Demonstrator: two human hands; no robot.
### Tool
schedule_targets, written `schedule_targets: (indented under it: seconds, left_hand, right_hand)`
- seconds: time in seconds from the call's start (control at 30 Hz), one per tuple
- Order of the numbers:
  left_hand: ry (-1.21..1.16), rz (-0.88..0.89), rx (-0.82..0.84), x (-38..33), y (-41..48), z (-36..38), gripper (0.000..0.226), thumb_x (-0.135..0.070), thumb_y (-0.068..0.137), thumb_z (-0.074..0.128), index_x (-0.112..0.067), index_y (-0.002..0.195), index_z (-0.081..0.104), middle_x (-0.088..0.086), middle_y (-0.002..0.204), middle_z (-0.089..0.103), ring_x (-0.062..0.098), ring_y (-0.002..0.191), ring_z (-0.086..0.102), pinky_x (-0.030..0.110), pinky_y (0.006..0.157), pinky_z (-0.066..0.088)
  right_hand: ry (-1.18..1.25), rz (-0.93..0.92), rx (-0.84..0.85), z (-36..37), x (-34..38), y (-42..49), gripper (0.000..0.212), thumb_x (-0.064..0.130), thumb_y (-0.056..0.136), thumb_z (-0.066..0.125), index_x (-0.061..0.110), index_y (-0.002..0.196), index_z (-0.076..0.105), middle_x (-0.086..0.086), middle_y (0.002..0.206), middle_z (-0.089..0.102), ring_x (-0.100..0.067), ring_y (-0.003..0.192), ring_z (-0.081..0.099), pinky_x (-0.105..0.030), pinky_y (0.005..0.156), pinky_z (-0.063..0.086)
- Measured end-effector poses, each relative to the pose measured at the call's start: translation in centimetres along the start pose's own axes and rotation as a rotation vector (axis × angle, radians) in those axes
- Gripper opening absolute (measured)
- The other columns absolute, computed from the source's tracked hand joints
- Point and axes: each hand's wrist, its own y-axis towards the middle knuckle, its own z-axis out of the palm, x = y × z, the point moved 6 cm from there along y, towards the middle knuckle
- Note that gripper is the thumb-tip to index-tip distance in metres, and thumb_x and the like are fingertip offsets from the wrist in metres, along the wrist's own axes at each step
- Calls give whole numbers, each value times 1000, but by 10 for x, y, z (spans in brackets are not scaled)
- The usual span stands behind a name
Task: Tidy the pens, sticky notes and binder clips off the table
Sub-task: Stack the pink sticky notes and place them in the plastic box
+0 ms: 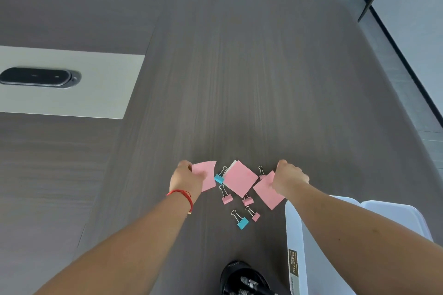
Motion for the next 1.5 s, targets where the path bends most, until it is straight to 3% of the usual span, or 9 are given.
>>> schedule_targets:
  seconds: [0.2, 0.4, 0.6, 0.8, 0.87, 1.03, 1.2, 1.37, 1.5]
  left_hand:
    - [-196, 115, 167, -54, -8, 32, 30, -23, 76, 72, -15, 102, 60, -2, 91, 64, 18, 84, 60, 25, 67, 47]
    - [205, 215, 272, -65, -11, 90, 28, -19, 80, 65, -17, 107, 63, 2, 102, 68, 23, 91, 62, 29, 75, 49]
    - [563, 329, 74, -67, -15, 104, 46, 2, 79, 49, -16, 121, 53, 6, 125, 47, 28, 117, 47, 39, 95, 49]
    - [843, 313, 33, -72, -3, 95, 34, -16, 83, 51, -12, 117, 52, 8, 120, 56, 27, 113, 46, 35, 92, 41]
    - [877, 292, 75, -69, 1, 92, 34, -17, 82, 52, -15, 115, 55, 6, 122, 52, 27, 114, 42, 36, 93, 38]
    - [837, 364, 109, -64, -6, 78, 45, -2, 68, 62, -19, 110, 58, 2, 111, 57, 25, 110, 43, 36, 95, 37]
    - [637, 372, 104, -57, -7, 65, 43, 0, 77, 42, -24, 109, 58, 5, 106, 65, 27, 108, 51, 35, 95, 36]
    - [928, 437, 148, -55, -1, 62, 49, -7, 78, 50, -28, 122, 53, 0, 121, 54, 25, 115, 45, 36, 93, 39]
    - [772, 409, 70, -42, 0, 65, 57, -5, 74, 53, -26, 127, 46, -4, 123, 53, 22, 116, 42, 35, 97, 34]
  right_hand:
    - [-98, -24, 25, 1, 0, 0, 34, 14, 82, 56, 15, 116, 60, -5, 119, 60, -27, 113, 55, -36, 89, 45]
    - [-84, -87, 34, -7, -3, 1, 24, 17, 88, 56, 18, 112, 59, -2, 116, 63, -26, 108, 58, -35, 86, 38]
    - [-65, -135, 18, -25, -12, -2, 13, 16, 83, 56, 20, 95, 59, 0, 88, 59, -26, 86, 53, -34, 82, 40]
    - [88, -289, 33, -46, 16, -7, 11, 23, 84, 62, 18, 76, 56, -1, 76, 56, -26, 80, 56, -29, 71, 46]
    - [133, -331, 50, -42, 30, -10, 10, 19, 85, 61, 12, 79, 58, -5, 79, 57, -25, 76, 53, -26, 62, 41]
    - [213, -302, 113, -17, 45, -11, 15, 22, 89, 58, 10, 98, 59, -5, 87, 57, -23, 81, 53, -28, 70, 40]
    - [194, -334, 74, -8, 57, -18, 7, 21, 88, 57, 18, 93, 54, -5, 83, 58, -26, 76, 55, -29, 66, 43]
    - [78, -466, -47, -16, 66, -29, 15, 13, 89, 58, 16, 104, 55, -7, 92, 63, -29, 85, 61, -33, 65, 44]
    - [8, -469, -44, -8, 67, -29, 21, 17, 90, 56, 15, 112, 55, -8, 103, 65, -30, 95, 62, -35, 70, 45]
